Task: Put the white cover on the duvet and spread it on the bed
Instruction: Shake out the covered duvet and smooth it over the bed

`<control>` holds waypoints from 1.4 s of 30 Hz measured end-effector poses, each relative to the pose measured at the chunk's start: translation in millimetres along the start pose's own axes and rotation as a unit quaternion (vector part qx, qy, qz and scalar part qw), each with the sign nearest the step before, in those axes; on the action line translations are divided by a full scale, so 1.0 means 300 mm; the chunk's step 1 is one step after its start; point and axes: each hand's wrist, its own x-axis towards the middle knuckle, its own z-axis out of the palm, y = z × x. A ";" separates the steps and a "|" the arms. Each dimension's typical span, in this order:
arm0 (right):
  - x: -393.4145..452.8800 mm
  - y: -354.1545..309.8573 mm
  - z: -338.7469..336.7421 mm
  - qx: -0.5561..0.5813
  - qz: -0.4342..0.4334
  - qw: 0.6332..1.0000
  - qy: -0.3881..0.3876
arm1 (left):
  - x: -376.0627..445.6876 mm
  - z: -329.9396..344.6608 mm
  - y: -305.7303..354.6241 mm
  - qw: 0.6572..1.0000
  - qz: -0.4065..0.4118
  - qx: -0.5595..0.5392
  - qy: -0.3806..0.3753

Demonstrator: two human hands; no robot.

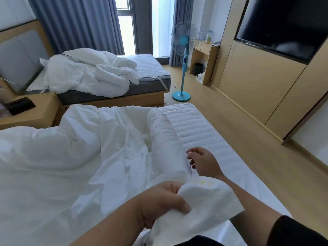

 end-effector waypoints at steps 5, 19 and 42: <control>0.037 -0.218 0.101 -0.184 0.015 0.936 -0.299 | 0.042 0.041 0.008 0.996 -0.050 0.066 0.026; 0.218 0.266 0.257 -0.536 0.080 0.718 -0.437 | 0.135 0.128 -0.060 0.943 -0.148 0.259 0.146; 0.133 -0.107 -0.240 0.496 0.041 0.766 -0.406 | 0.129 0.250 -0.071 0.930 -0.087 0.181 0.307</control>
